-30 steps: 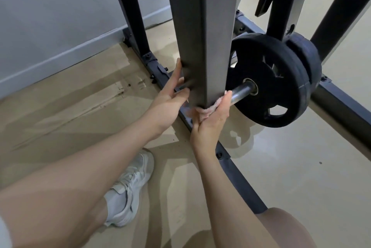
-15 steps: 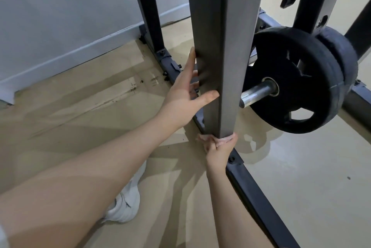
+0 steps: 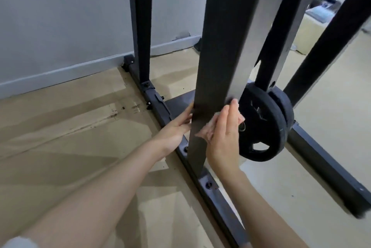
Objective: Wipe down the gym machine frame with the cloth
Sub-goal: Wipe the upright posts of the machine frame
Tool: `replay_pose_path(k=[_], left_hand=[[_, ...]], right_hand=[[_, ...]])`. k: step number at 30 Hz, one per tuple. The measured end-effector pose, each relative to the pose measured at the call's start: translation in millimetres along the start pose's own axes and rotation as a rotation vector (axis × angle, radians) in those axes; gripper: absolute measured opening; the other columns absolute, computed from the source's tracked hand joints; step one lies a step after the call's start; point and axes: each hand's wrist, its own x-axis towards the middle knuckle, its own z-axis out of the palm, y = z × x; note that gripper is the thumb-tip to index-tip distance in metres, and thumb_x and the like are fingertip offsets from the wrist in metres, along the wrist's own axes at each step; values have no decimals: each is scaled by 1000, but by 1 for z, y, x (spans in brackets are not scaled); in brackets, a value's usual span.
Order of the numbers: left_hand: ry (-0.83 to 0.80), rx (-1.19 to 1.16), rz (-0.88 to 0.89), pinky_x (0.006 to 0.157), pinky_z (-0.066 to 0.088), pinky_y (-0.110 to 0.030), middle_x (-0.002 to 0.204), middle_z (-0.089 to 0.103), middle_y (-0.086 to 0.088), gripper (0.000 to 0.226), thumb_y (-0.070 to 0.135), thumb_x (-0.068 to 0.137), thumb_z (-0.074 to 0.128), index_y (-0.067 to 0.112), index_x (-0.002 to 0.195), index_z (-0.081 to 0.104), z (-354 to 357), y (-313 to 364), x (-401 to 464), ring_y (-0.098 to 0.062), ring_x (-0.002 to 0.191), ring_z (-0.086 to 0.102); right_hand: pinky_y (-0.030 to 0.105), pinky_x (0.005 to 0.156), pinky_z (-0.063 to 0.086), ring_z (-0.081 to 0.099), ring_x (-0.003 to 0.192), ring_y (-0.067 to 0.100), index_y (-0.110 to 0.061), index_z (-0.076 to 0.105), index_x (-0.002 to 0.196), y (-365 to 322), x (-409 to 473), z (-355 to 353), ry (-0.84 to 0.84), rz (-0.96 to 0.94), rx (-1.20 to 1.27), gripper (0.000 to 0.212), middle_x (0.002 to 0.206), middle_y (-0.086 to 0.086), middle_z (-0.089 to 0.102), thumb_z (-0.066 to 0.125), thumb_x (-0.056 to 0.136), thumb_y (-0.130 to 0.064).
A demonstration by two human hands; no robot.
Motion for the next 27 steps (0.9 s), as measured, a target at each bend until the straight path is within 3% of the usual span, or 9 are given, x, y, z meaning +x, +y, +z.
replay_pose_path(k=[4, 6, 8, 10, 14, 18, 20, 24, 27], left_hand=[[-68, -6, -8, 89, 29, -16, 97, 49, 54, 21, 61, 90, 38, 80, 97, 43, -7, 6, 3, 10, 125, 38], [-118, 10, 24, 86, 28, -15, 94, 49, 55, 18, 72, 86, 31, 80, 93, 45, -15, 11, 7, 26, 110, 40], [-161, -12, 8, 99, 27, -22, 105, 55, 46, 26, 63, 92, 30, 69, 106, 50, -23, 12, 11, 28, 104, 42], [-120, -102, -64, 113, 21, -37, 116, 60, 28, 28, 53, 95, 34, 52, 111, 56, -31, 9, 17, 10, 120, 42], [18, -146, -79, 109, 27, -33, 120, 60, 9, 26, 32, 99, 37, 33, 121, 52, -51, -6, 19, -11, 128, 43], [5, -109, -176, 100, 34, -33, 117, 61, -3, 38, 33, 102, 26, 19, 126, 52, -71, -32, 6, -19, 112, 53], [-10, -71, -207, 101, 36, -35, 114, 61, -5, 41, 35, 103, 23, 17, 126, 51, -74, -41, 1, -22, 111, 55], [-33, -20, -295, 101, 37, -35, 114, 60, -6, 34, 34, 103, 24, 20, 115, 53, -60, -53, 6, -24, 112, 55], [-84, 4, -297, 97, 39, -32, 112, 61, -4, 36, 30, 103, 25, 18, 119, 55, -48, -68, 12, -22, 109, 56]], right_hand=[[39, 120, 4, -10, 146, 21, -9, 8, 150, 17, 46, -14, -71, -453, -328, 71, 159, 6, -3, 50, 94, -9], [37, 118, 1, -7, 147, 20, -4, 16, 148, 9, 53, -22, -182, -642, -496, 52, 158, 3, 12, 33, 100, -13], [41, 117, -1, 18, 144, 27, 3, 26, 142, 5, 56, -27, -279, -763, -863, 48, 151, 7, 34, 11, 102, -18], [44, 117, 6, 31, 141, 26, 9, 20, 142, -8, 57, -21, -356, -741, -1139, 59, 151, 11, 34, 7, 99, -29], [46, 118, 6, 3, 144, 39, 20, -13, 137, -24, 32, 22, -653, -684, -1191, 74, 151, 33, -8, 14, 100, -38], [37, 116, 18, 21, 141, 33, 9, 7, 146, -34, -5, 51, -1006, -829, -1233, 58, 153, 22, 21, 20, 103, -28], [33, 117, 17, 24, 142, 28, 3, 12, 148, -28, -12, 41, -942, -830, -1235, 55, 154, 15, 25, 20, 101, -25], [39, 117, 2, 22, 143, 24, -7, 31, 147, -9, 4, 14, -477, -603, -1283, 63, 154, 3, 22, 16, 95, -39], [36, 117, 12, 16, 144, 21, -6, 14, 150, -10, -26, 25, -587, -651, -1298, 67, 157, 2, 10, 18, 95, -44]])
